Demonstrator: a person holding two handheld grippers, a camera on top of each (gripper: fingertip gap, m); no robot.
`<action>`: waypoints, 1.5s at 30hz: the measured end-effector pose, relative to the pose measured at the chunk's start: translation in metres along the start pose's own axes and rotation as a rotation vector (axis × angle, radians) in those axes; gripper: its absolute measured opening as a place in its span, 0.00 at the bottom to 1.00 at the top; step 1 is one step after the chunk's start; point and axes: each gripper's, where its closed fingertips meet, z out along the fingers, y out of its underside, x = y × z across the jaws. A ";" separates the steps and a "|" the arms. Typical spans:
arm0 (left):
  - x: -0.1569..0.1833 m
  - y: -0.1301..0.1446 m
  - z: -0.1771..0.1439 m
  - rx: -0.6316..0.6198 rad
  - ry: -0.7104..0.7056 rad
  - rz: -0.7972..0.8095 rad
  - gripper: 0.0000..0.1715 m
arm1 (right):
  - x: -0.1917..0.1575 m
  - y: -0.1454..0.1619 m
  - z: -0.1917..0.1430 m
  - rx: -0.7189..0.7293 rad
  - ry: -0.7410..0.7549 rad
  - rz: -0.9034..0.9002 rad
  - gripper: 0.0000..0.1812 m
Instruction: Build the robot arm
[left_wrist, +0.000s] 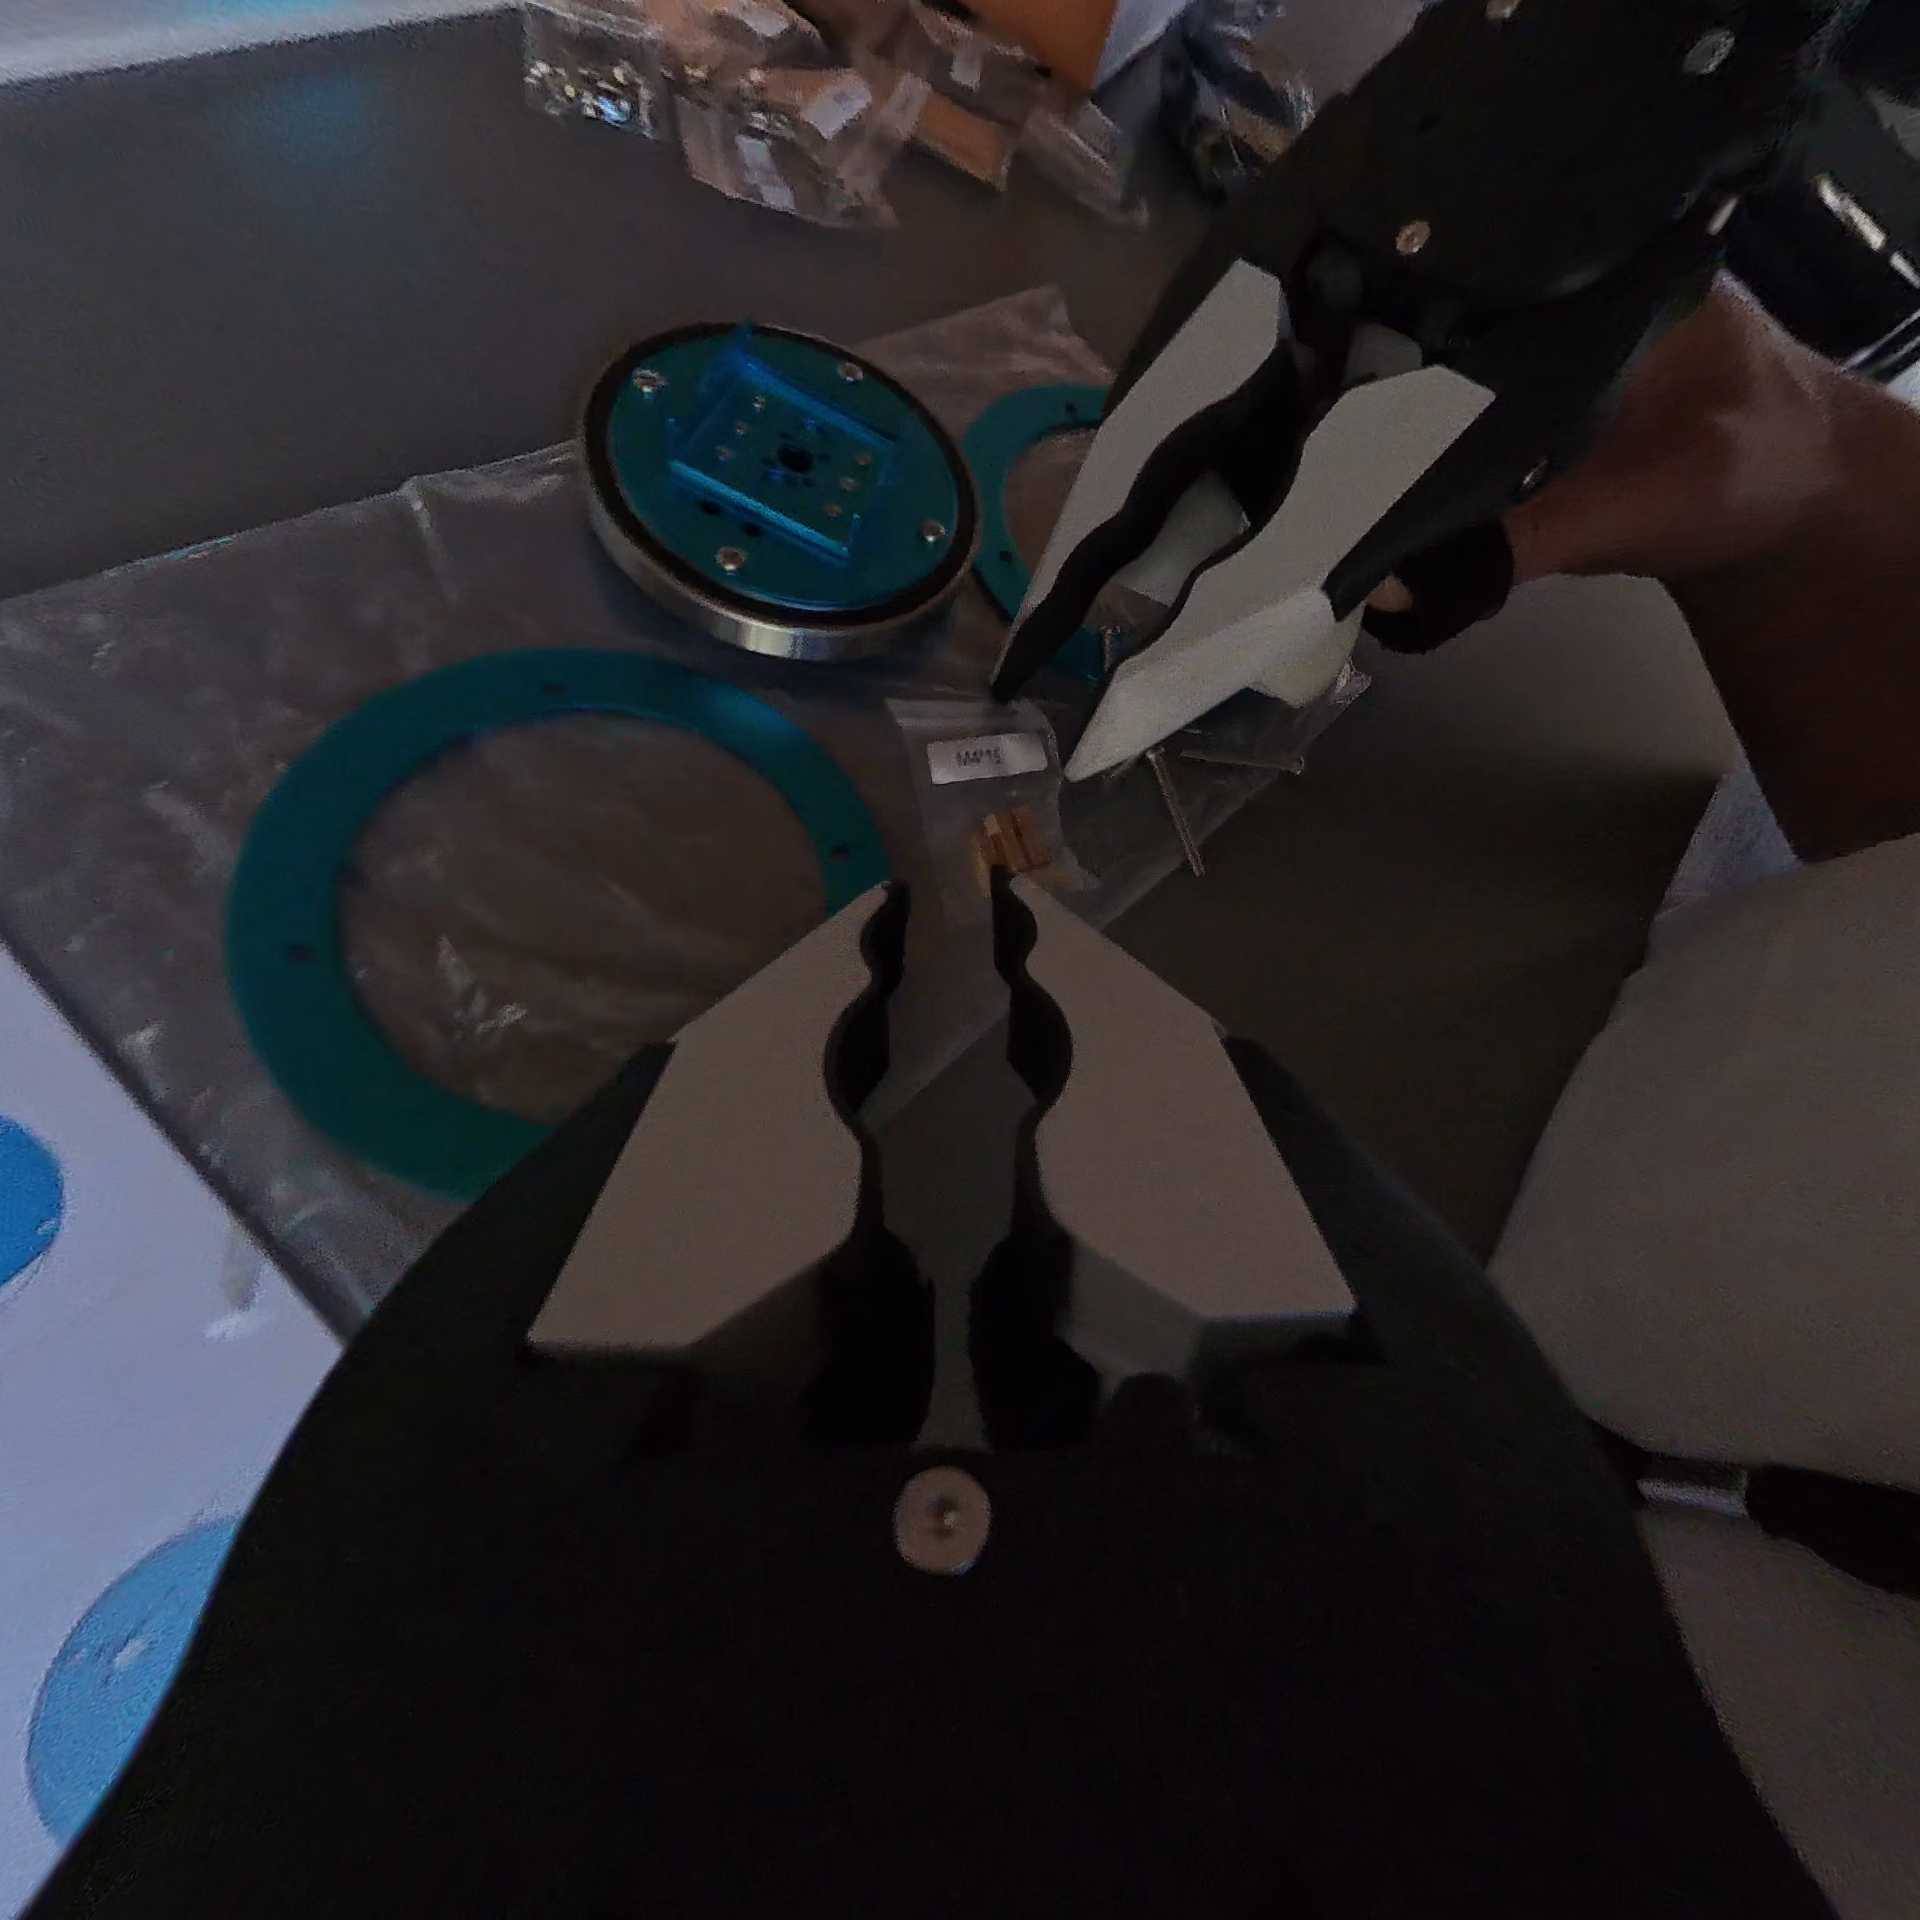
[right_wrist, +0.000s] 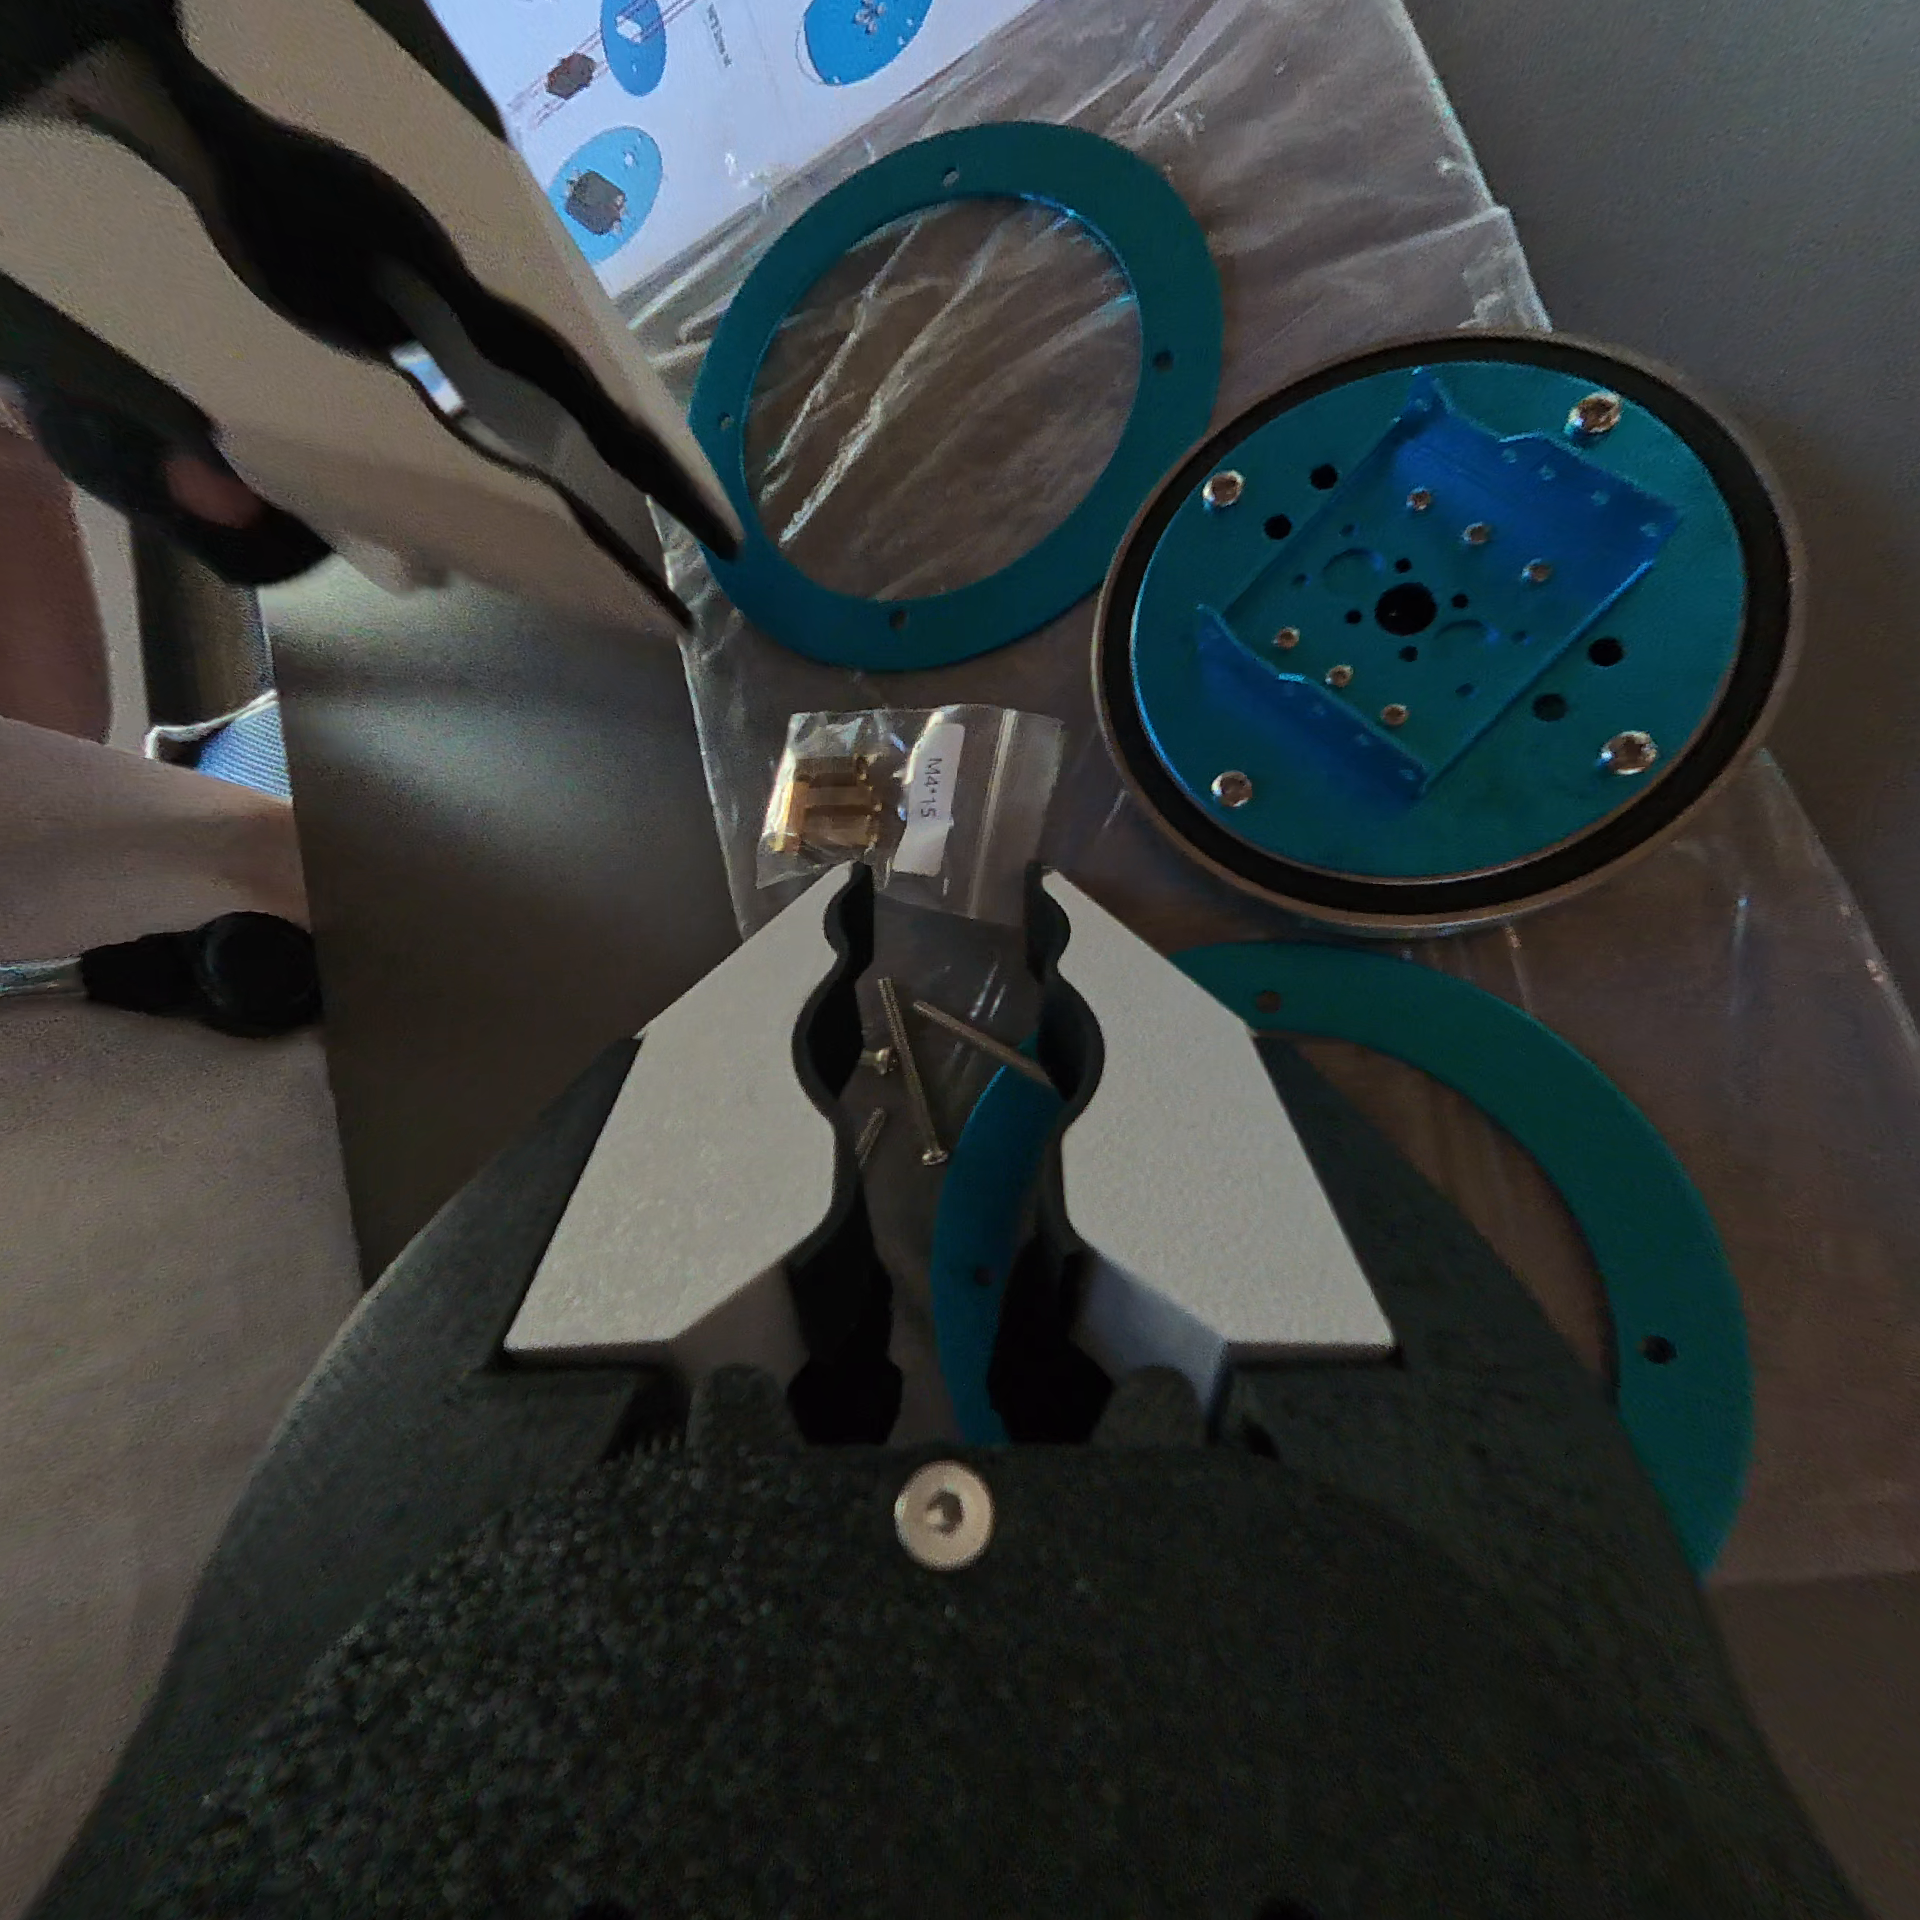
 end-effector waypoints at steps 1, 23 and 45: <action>0.002 -0.002 0.008 -0.015 -0.010 0.026 0.09 | -0.003 0.001 0.000 0.002 -0.018 0.008 0.15; 0.017 -0.024 0.015 0.070 0.228 0.015 0.00 | -0.015 -0.011 -0.016 0.187 -0.281 0.128 0.17; 0.010 -0.013 0.013 0.136 -0.085 -0.005 0.19 | -0.025 -0.037 -0.011 0.299 -0.154 0.199 0.00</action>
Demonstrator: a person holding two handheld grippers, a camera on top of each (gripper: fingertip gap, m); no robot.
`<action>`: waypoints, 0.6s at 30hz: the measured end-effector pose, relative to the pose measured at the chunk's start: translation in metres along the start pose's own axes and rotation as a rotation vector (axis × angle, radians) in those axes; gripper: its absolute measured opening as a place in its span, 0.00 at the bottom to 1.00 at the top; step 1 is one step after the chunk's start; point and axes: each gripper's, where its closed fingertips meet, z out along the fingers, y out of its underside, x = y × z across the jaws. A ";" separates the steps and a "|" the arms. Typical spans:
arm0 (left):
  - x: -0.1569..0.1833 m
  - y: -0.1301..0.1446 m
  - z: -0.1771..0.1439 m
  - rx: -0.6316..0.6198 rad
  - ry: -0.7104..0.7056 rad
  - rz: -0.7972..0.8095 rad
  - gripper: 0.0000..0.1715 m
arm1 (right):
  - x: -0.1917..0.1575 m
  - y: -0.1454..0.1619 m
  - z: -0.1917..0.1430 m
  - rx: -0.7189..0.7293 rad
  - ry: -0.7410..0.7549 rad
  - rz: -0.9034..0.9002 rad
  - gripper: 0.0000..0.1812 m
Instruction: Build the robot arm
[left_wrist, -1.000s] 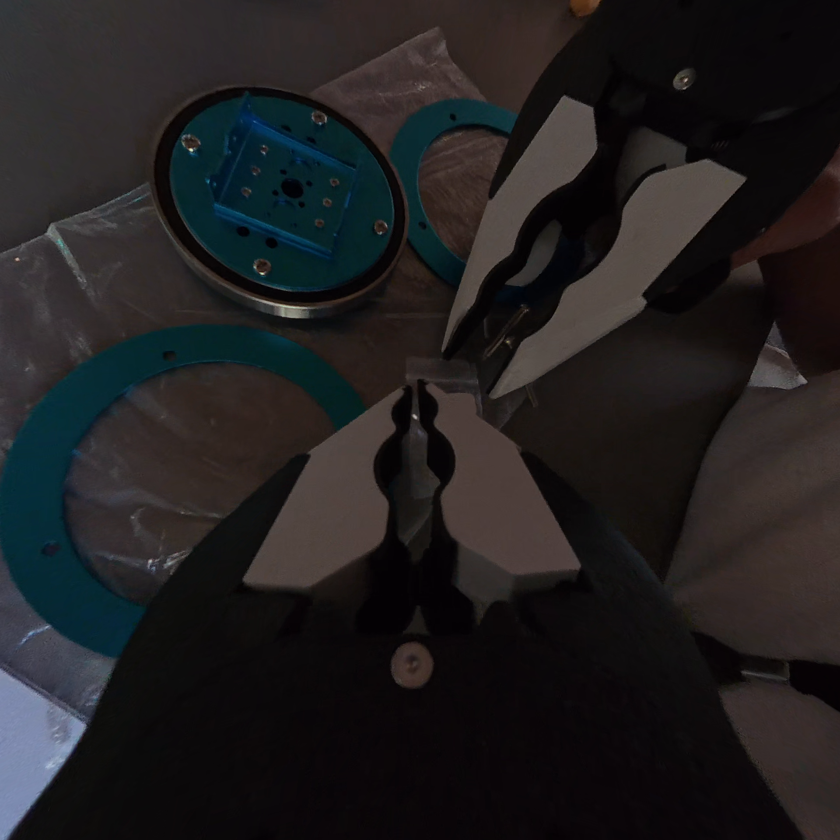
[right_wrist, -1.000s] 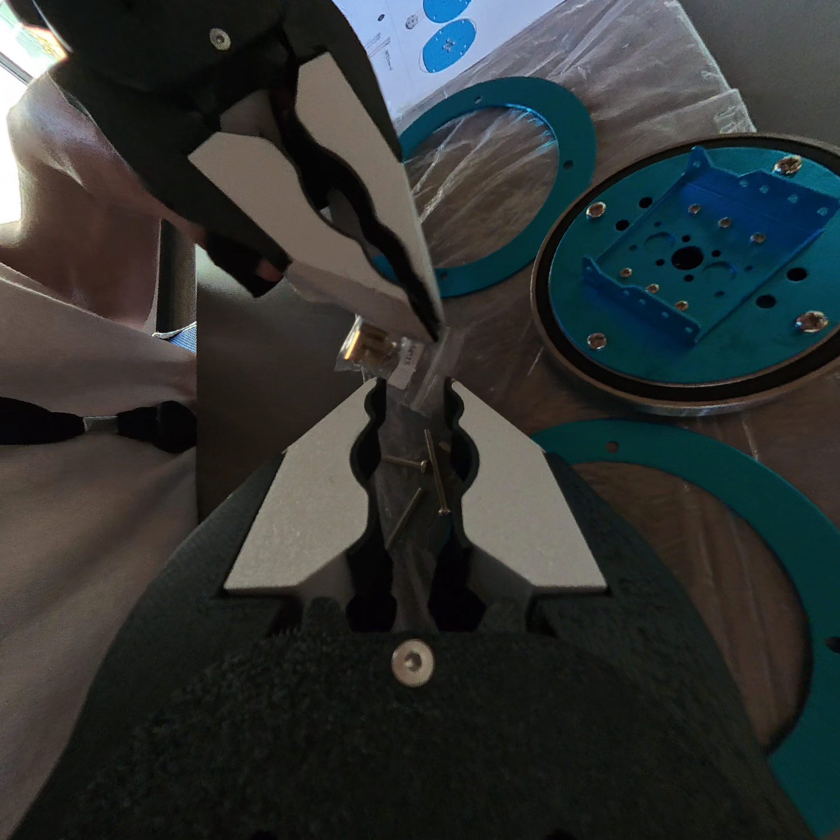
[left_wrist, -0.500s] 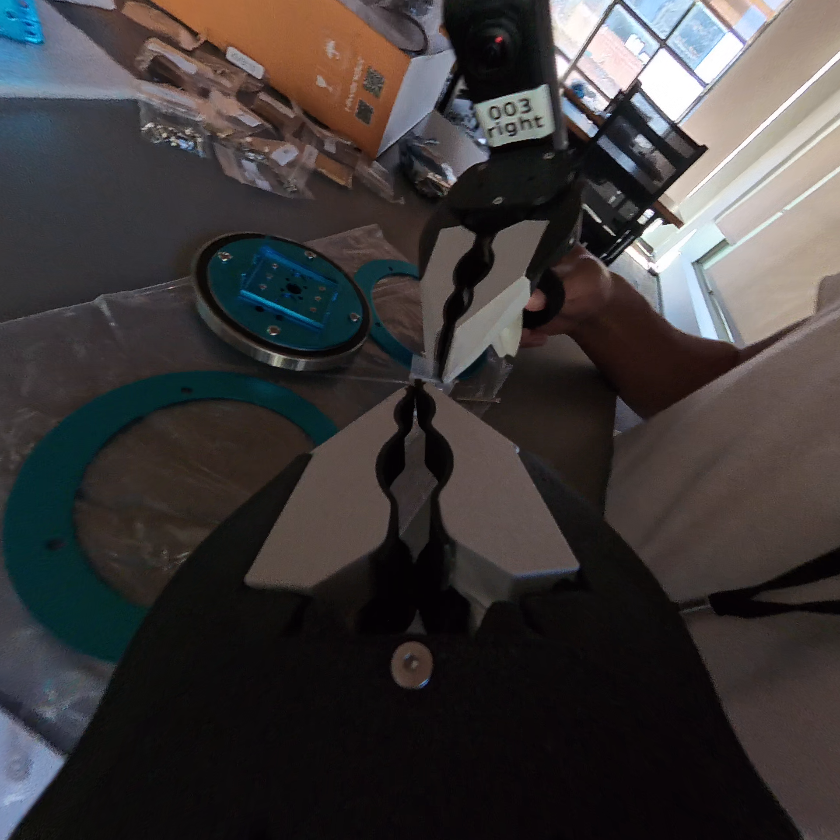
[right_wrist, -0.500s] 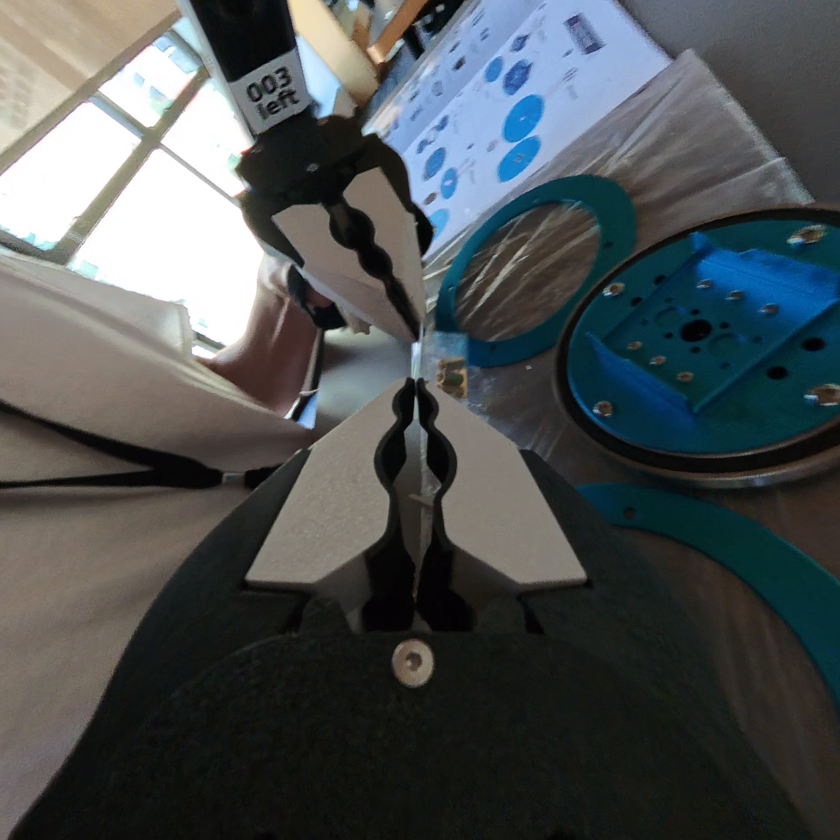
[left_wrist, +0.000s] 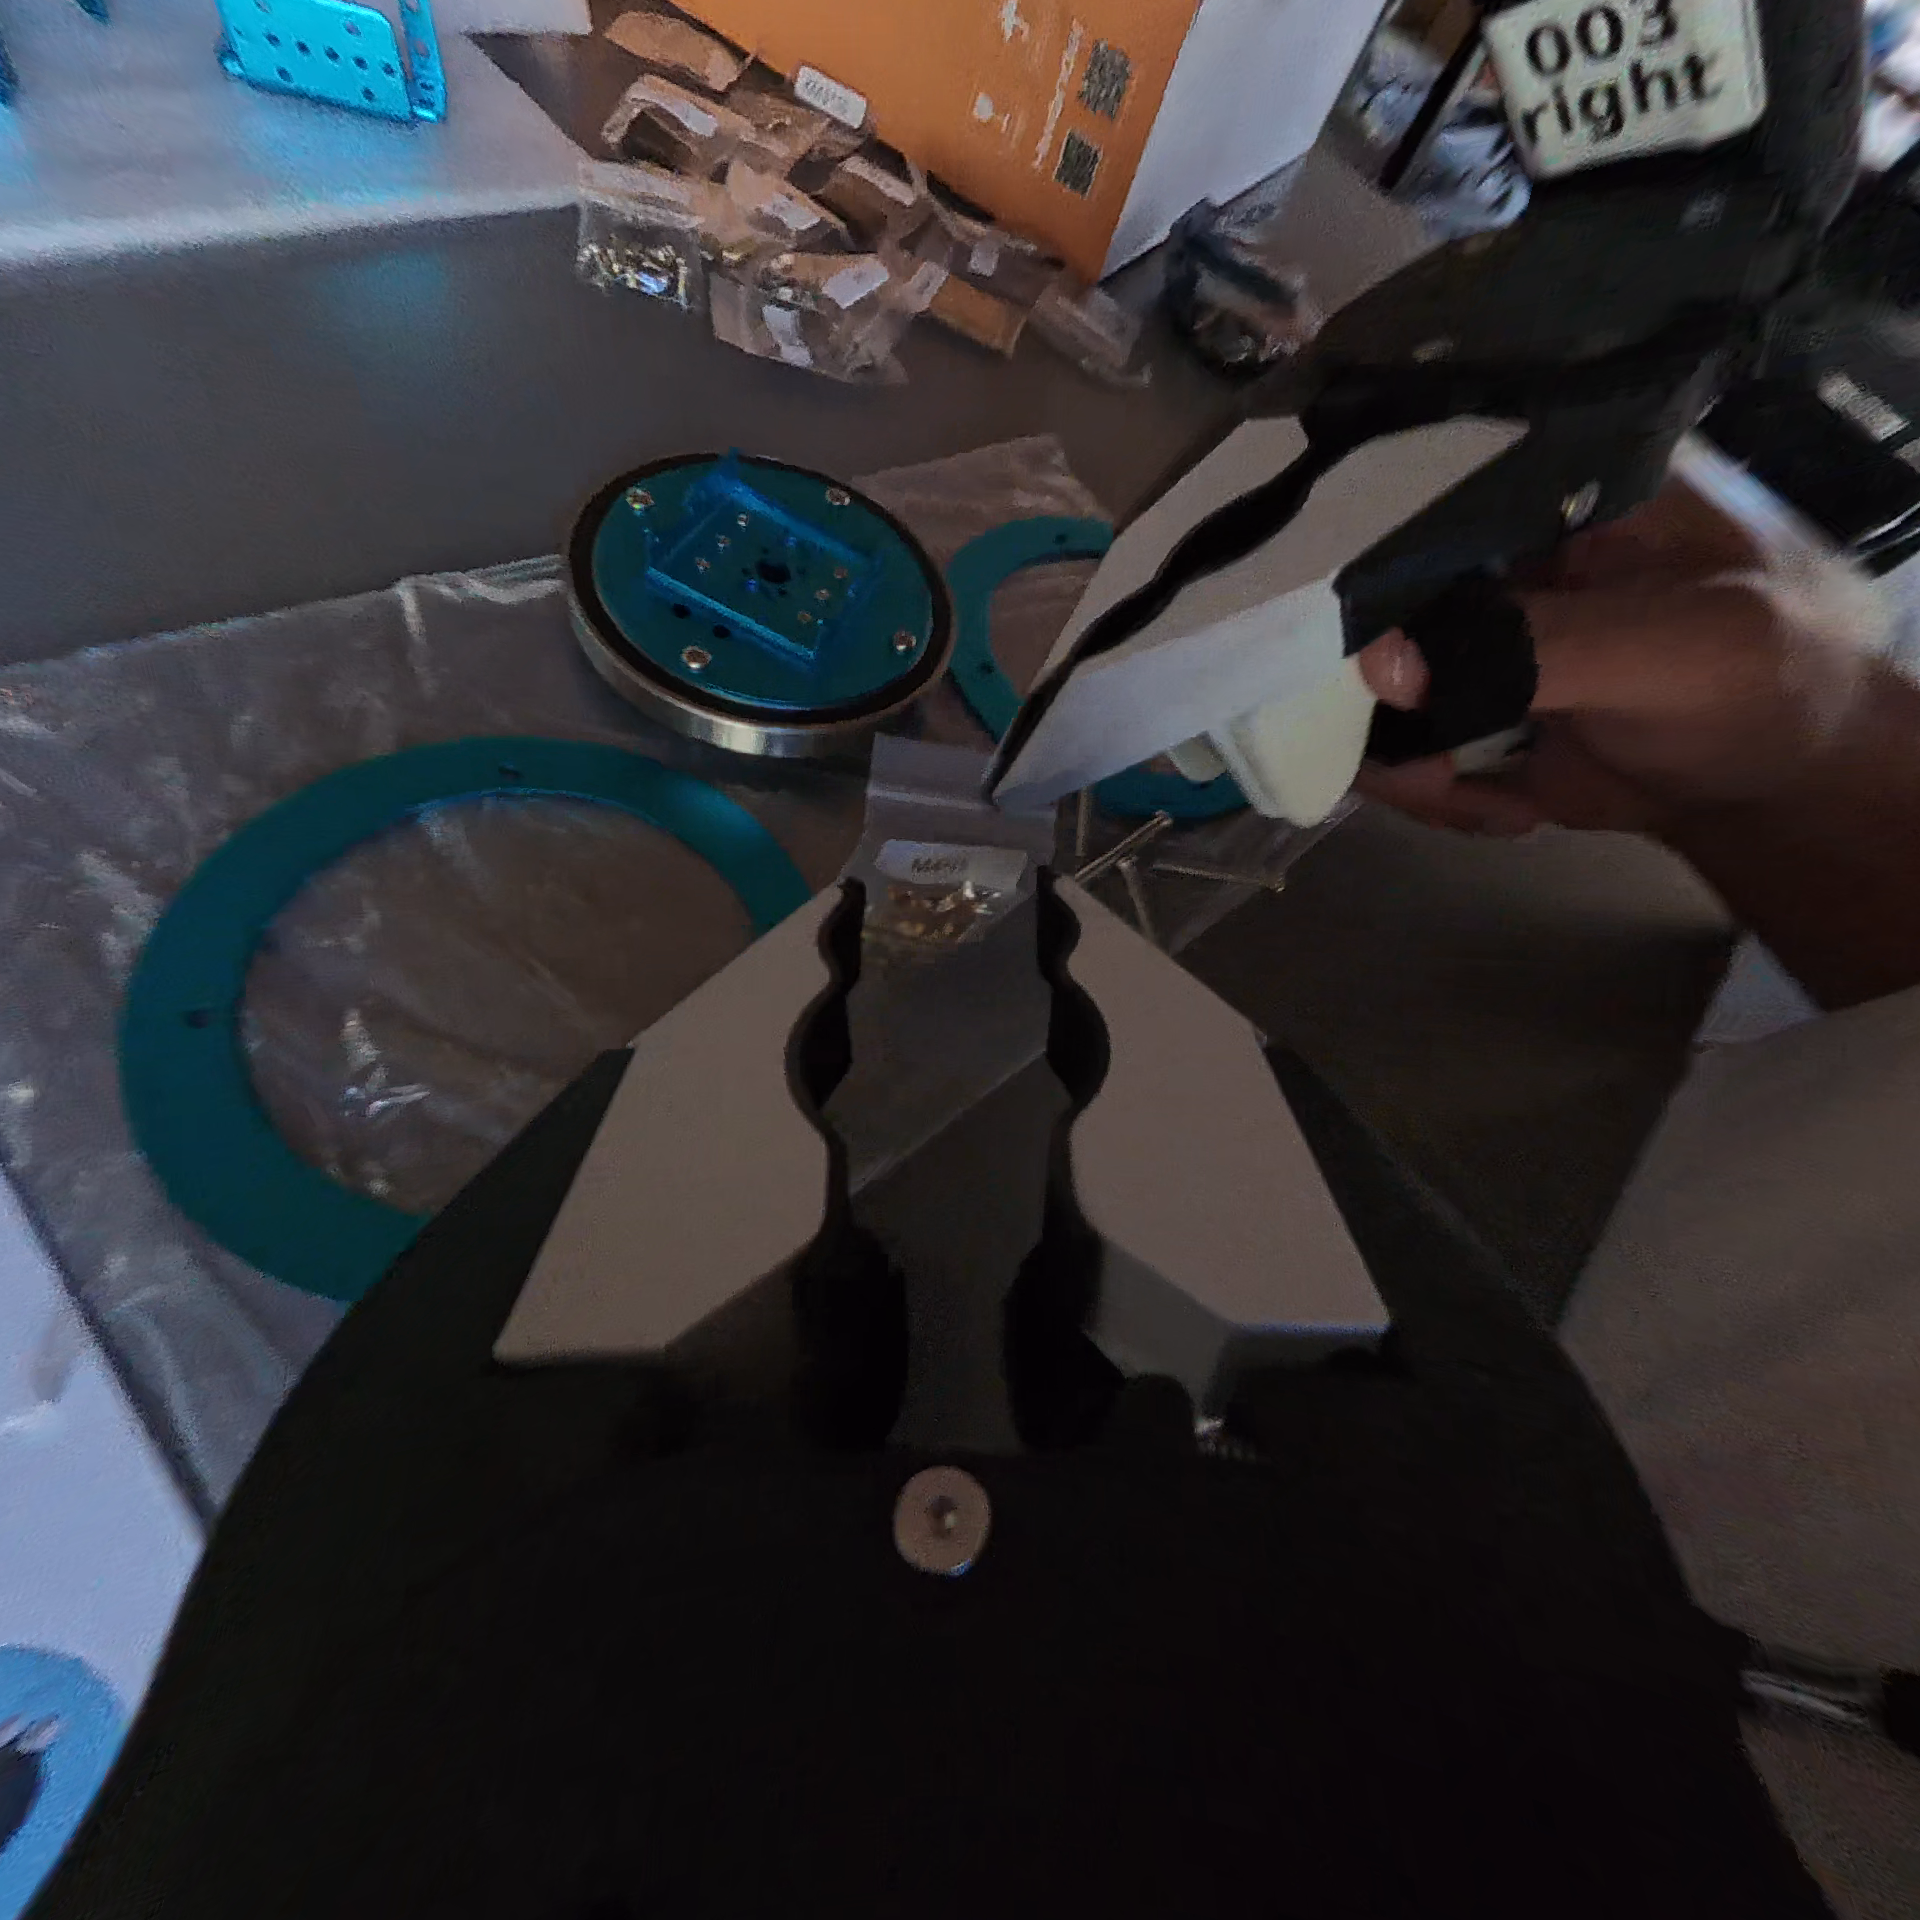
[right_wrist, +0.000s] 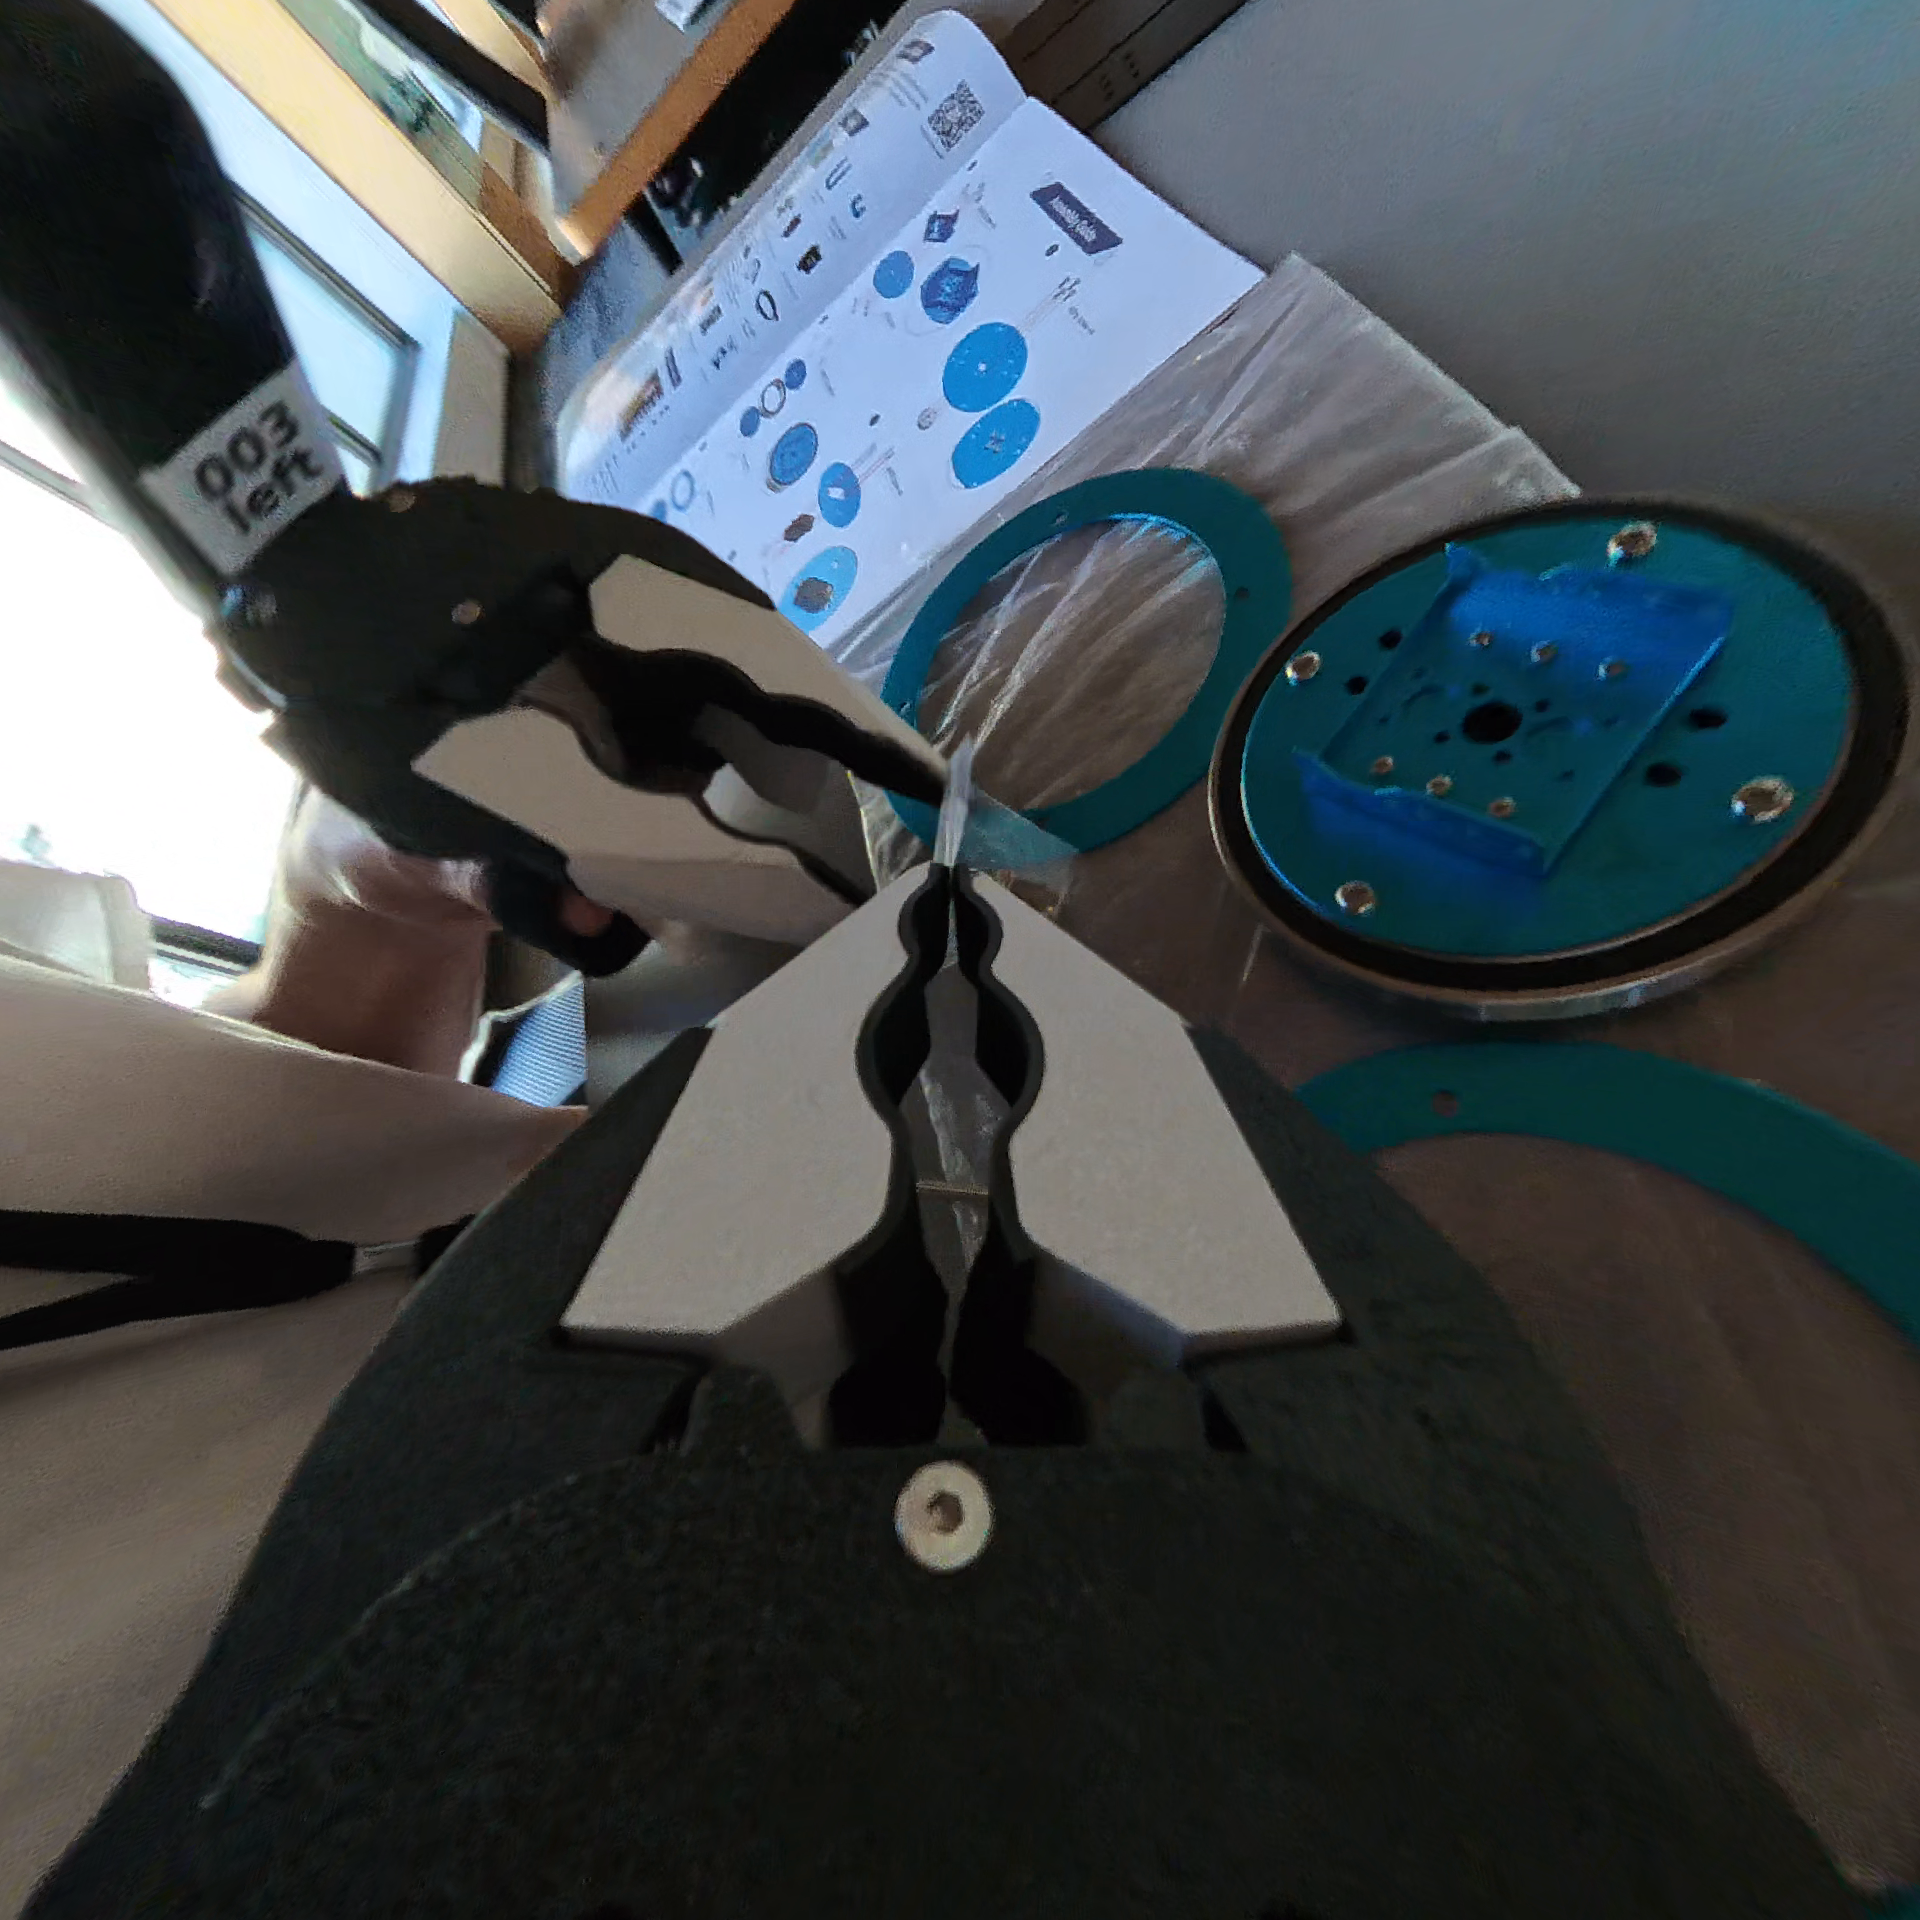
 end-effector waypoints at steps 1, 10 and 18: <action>-0.003 0.003 0.000 -0.021 -0.049 0.059 0.20 | 0.001 0.000 -0.001 0.003 -0.010 0.023 0.00; -0.001 -0.001 0.009 -0.023 -0.210 0.314 0.31 | -0.004 -0.001 0.005 -0.057 0.036 -0.010 0.00; -0.006 -0.004 0.010 0.017 -0.238 0.264 0.25 | -0.007 -0.003 0.006 -0.056 0.036 -0.008 0.00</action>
